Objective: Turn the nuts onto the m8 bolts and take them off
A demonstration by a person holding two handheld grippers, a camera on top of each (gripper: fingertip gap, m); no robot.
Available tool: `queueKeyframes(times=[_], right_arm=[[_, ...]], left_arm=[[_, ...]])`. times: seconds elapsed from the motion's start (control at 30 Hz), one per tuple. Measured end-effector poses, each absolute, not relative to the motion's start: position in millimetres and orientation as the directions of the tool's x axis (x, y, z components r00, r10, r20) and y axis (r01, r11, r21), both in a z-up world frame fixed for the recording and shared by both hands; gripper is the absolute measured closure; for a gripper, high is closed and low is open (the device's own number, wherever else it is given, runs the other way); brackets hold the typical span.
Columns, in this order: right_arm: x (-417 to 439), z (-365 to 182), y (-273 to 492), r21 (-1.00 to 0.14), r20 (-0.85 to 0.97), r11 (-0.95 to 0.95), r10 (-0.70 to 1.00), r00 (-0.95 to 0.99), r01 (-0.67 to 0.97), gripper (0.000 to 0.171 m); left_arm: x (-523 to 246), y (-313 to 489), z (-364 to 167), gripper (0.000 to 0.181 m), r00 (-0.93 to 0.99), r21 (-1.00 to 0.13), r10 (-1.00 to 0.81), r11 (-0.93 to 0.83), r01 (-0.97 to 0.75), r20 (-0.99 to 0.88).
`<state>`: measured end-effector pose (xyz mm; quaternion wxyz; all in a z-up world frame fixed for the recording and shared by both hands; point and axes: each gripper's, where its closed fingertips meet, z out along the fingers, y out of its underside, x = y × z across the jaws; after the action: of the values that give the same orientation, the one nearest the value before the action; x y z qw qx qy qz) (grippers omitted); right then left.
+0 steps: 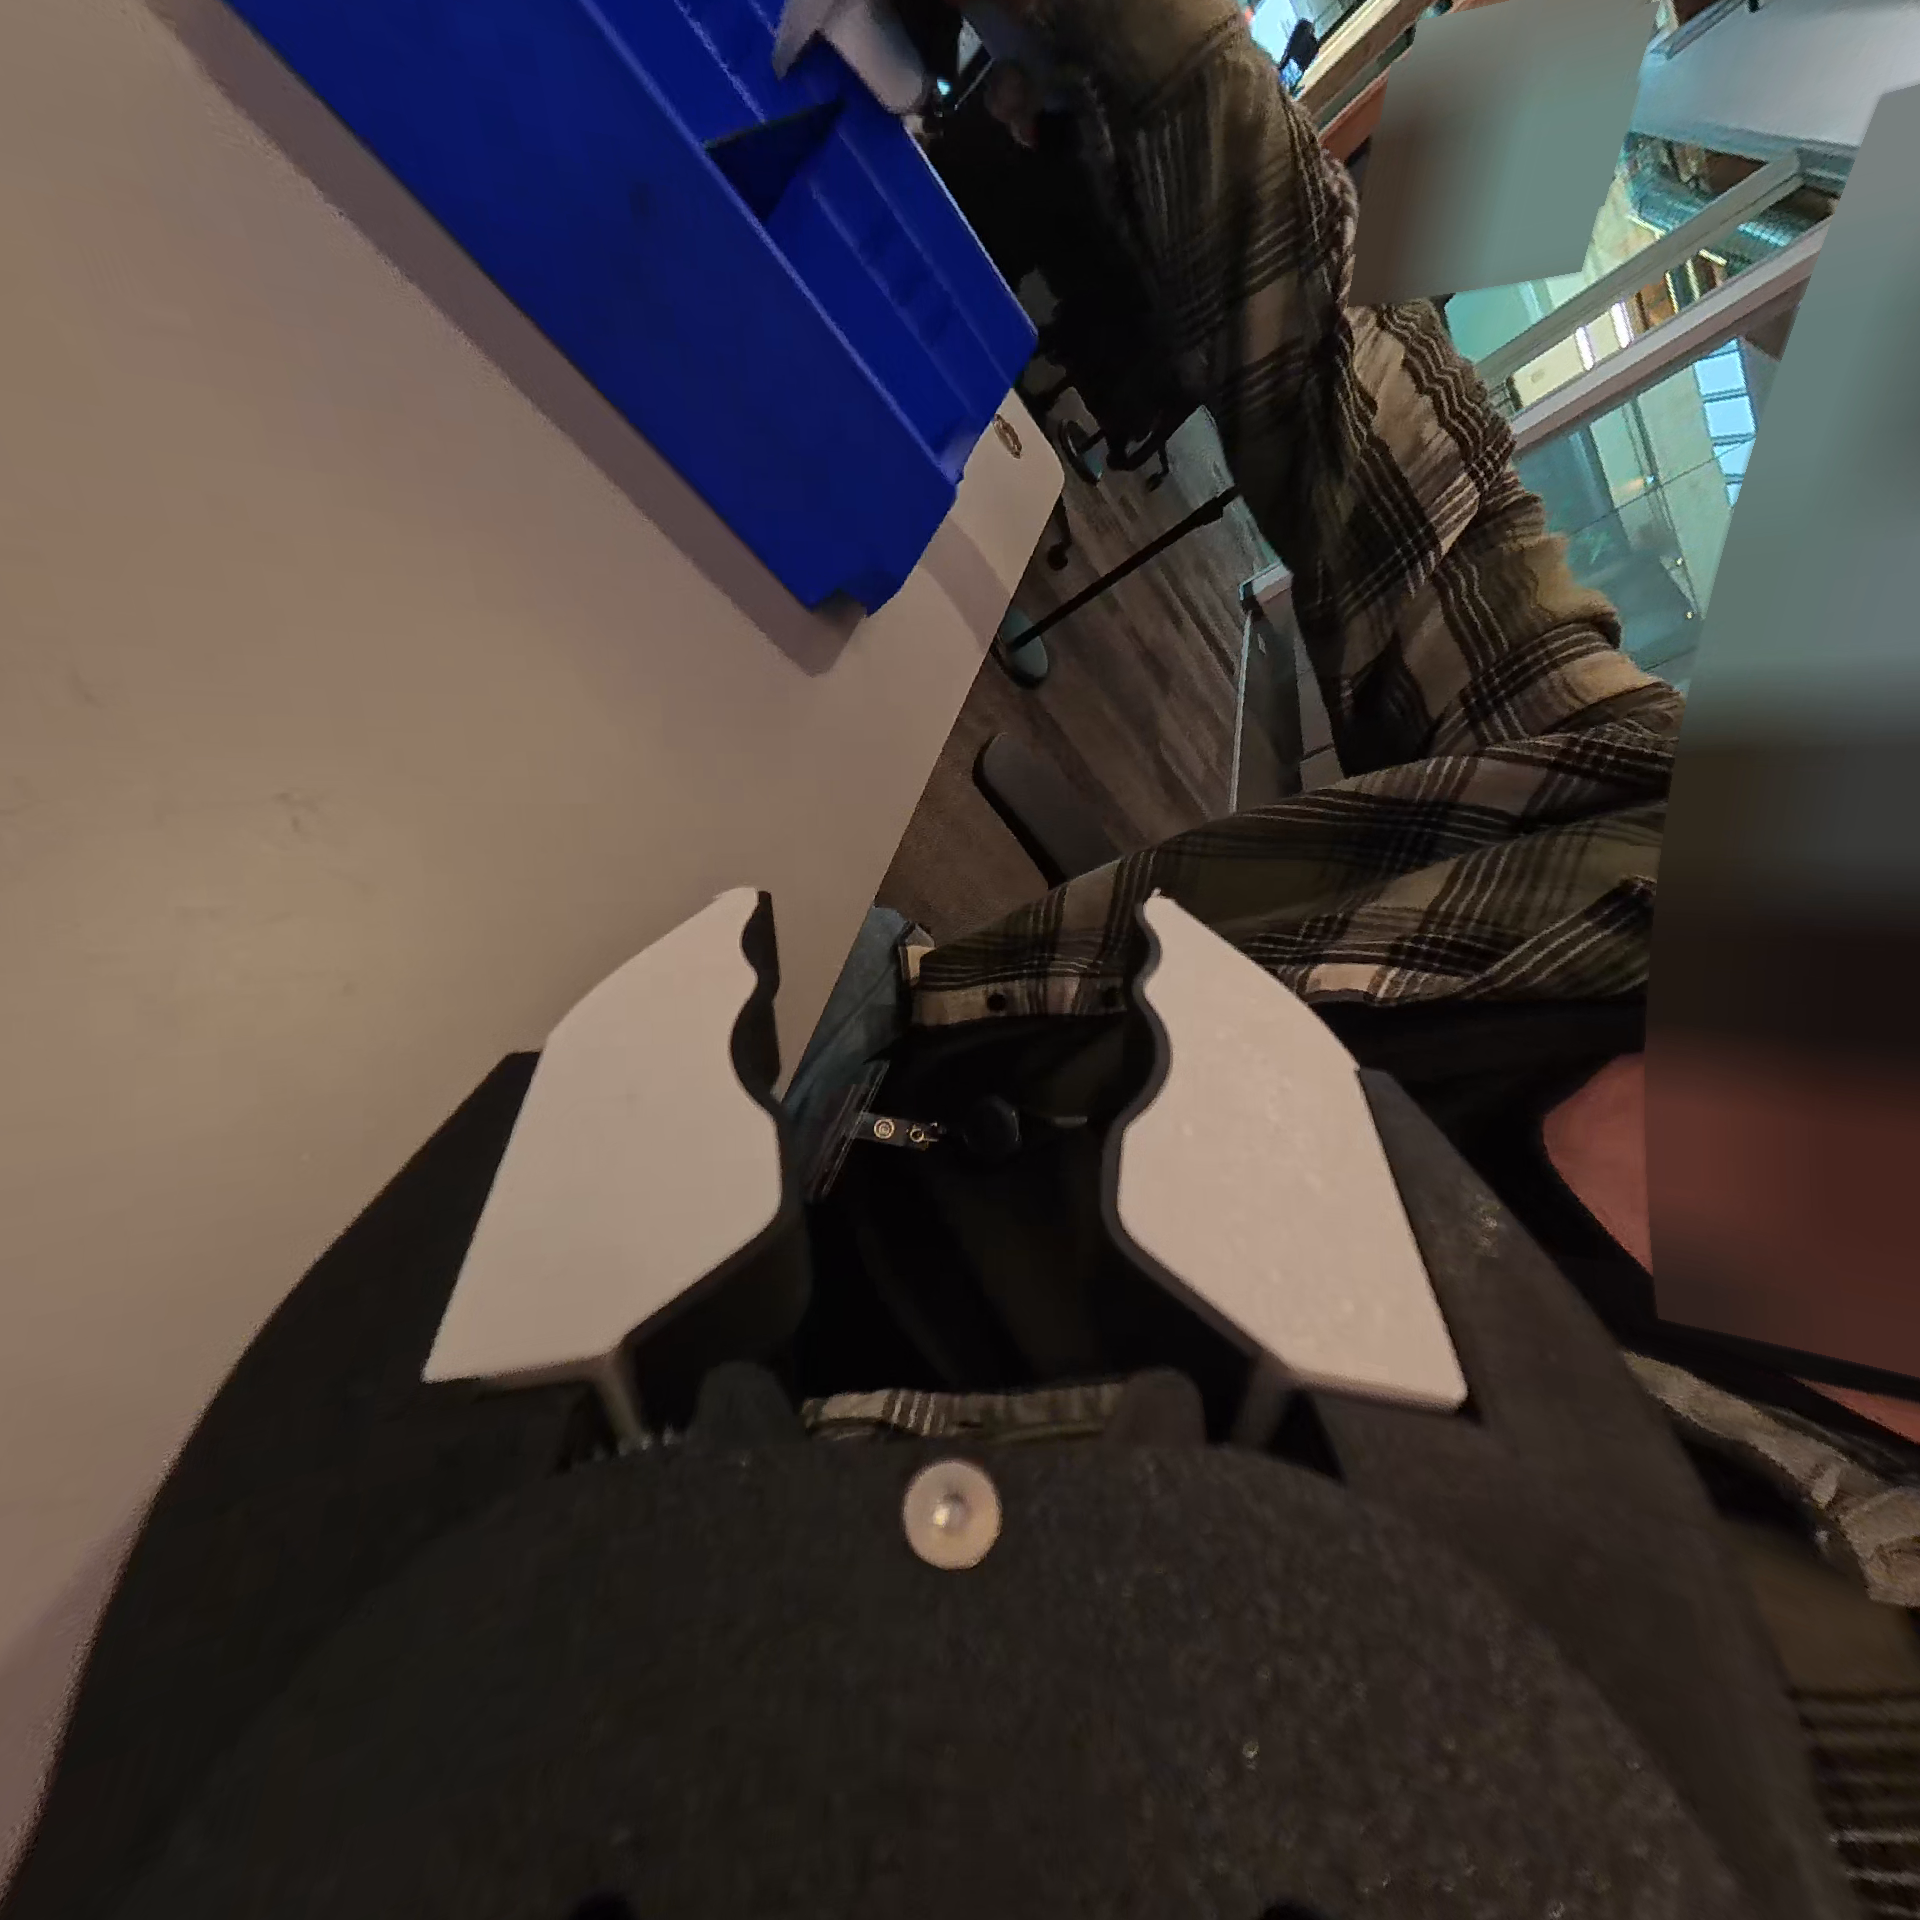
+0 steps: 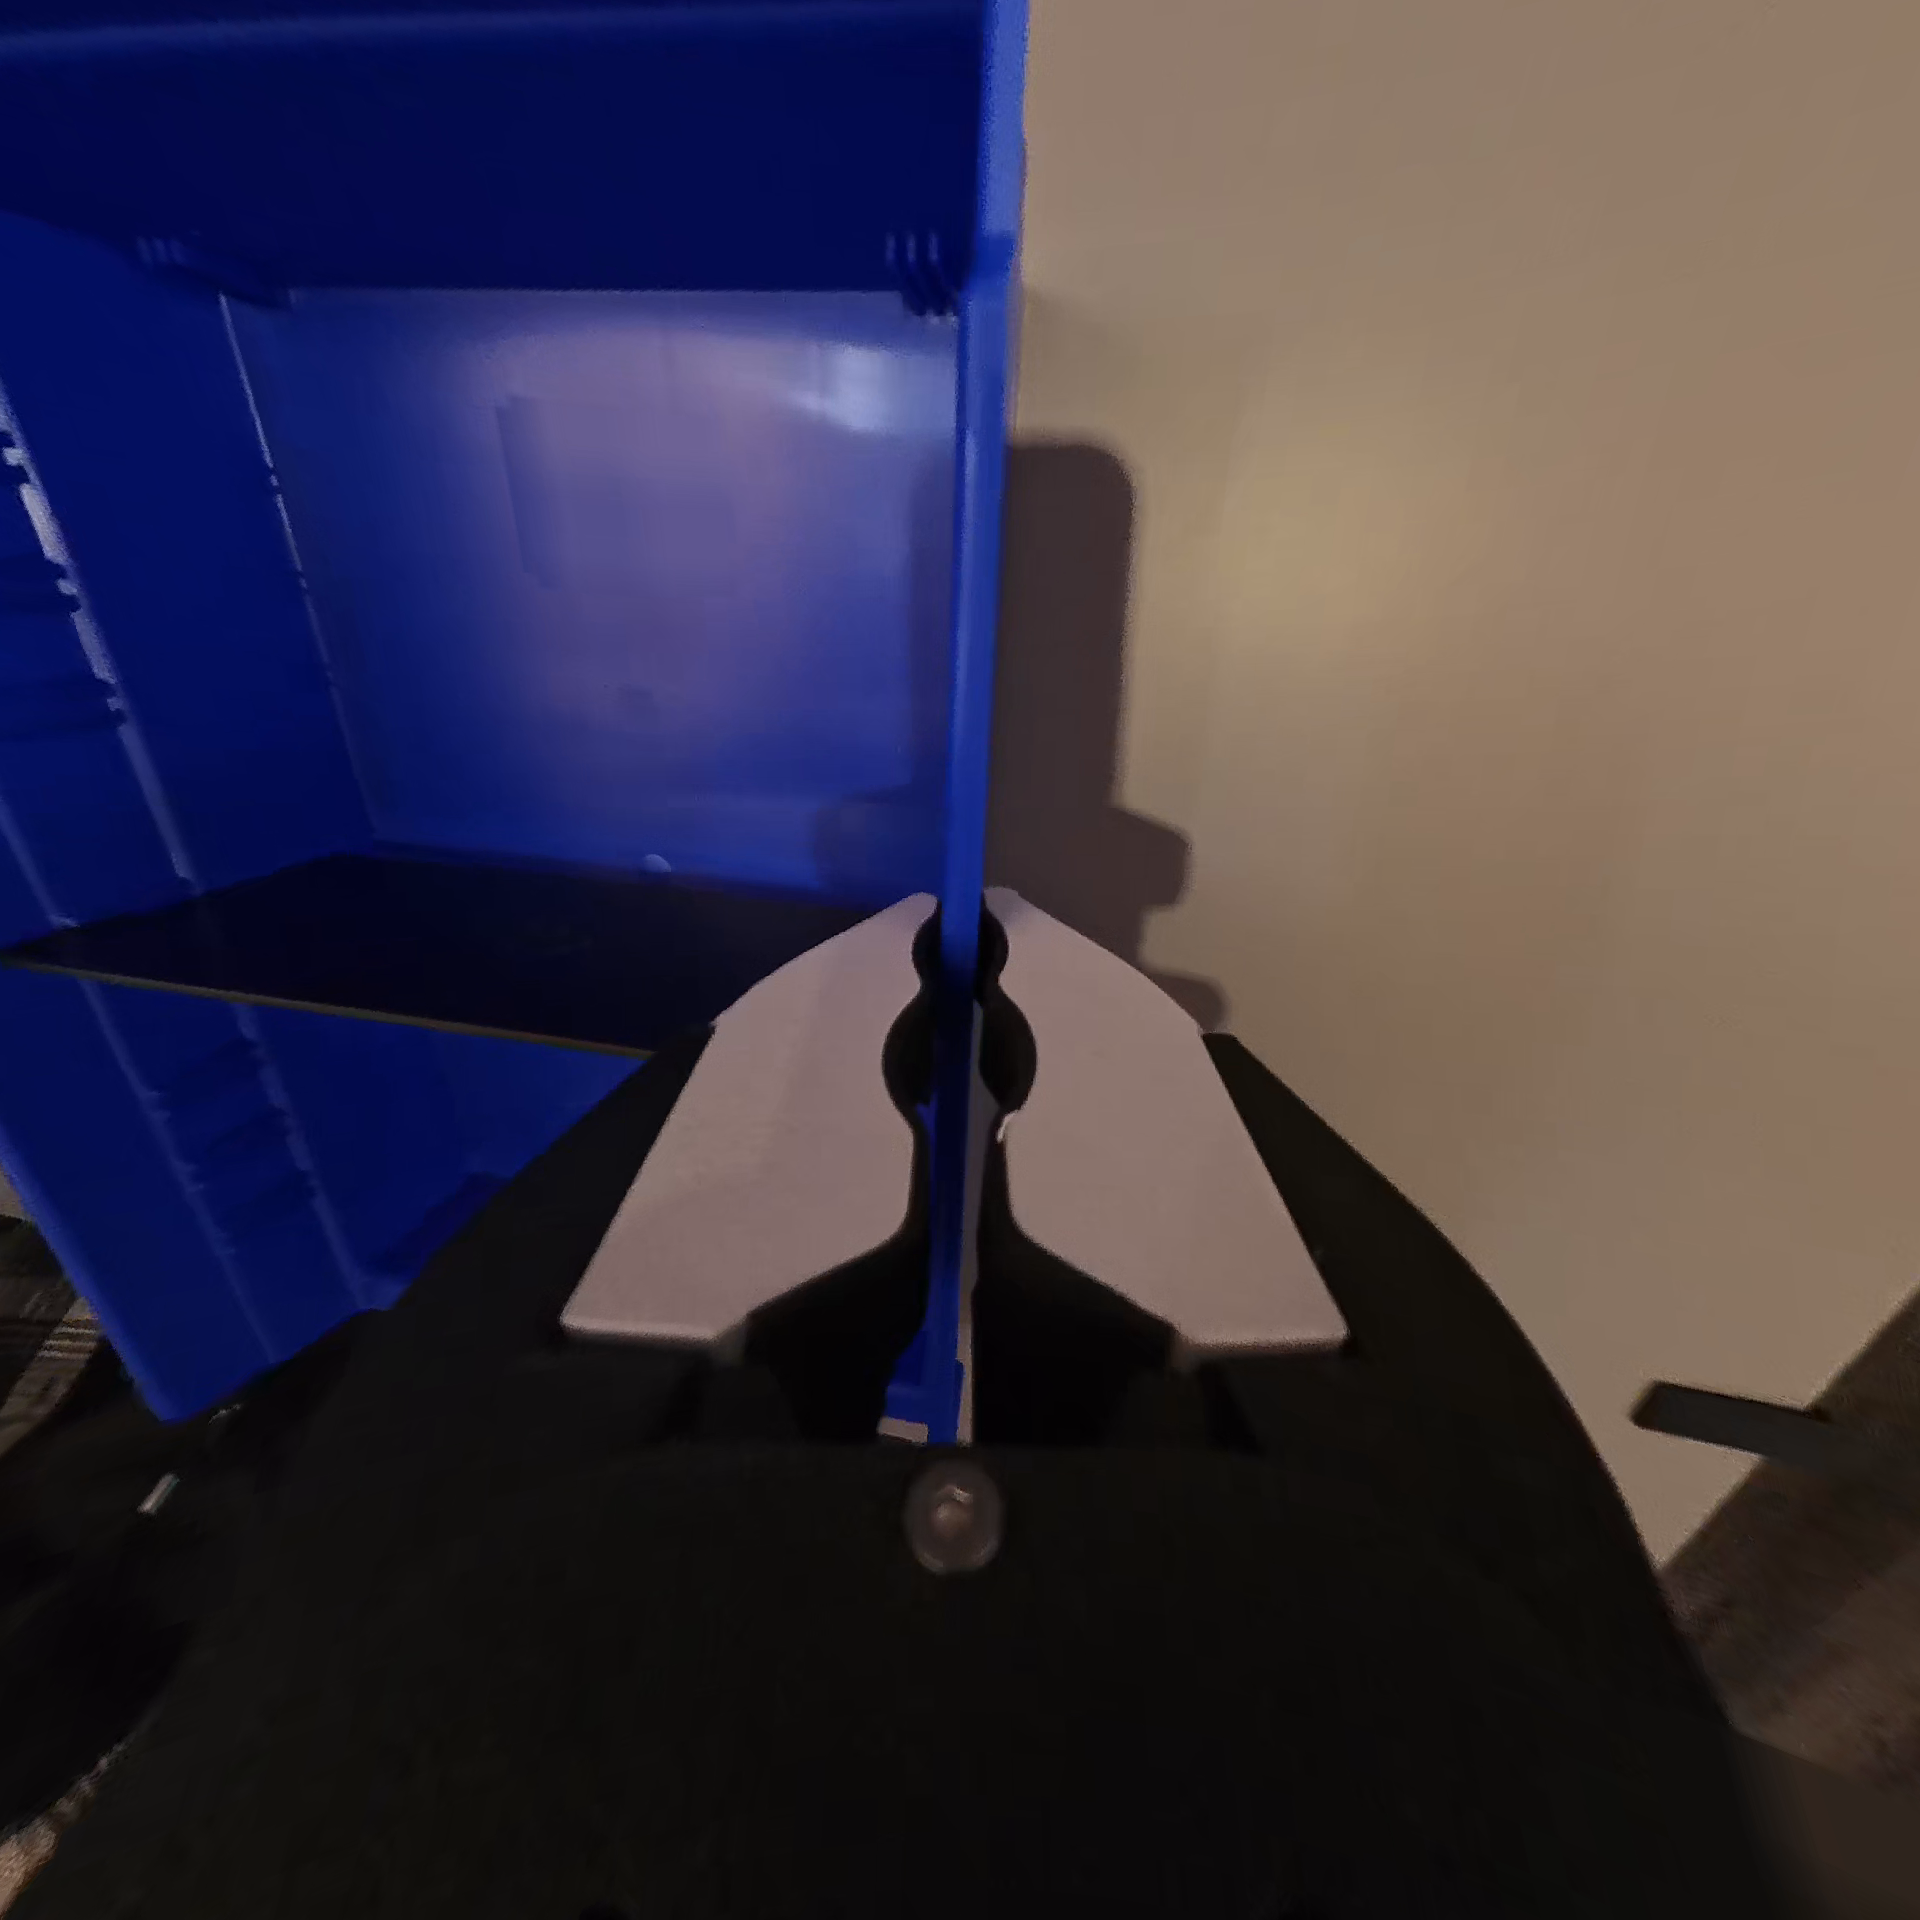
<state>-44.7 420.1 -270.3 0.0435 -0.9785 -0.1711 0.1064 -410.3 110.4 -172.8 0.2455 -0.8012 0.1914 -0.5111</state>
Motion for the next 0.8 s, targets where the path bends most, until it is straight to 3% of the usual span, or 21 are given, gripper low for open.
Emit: queueKeyframes(times=[0.37,0.8], right_arm=[[54,-271,444,-0.118,-0.175,-0.958,0.280,0.944,0.262,0.168],[95,-272,471,-0.129,-0.170,-0.960,0.268,0.948,0.248,0.168]], left_arm=[[-414,134,-181,0.118,0.475,-0.563,-0.498,-0.827,-0.007,0.726],[-411,152,-183,0.117,0.541,-0.543,-0.463,-0.839,-0.013,0.702]])
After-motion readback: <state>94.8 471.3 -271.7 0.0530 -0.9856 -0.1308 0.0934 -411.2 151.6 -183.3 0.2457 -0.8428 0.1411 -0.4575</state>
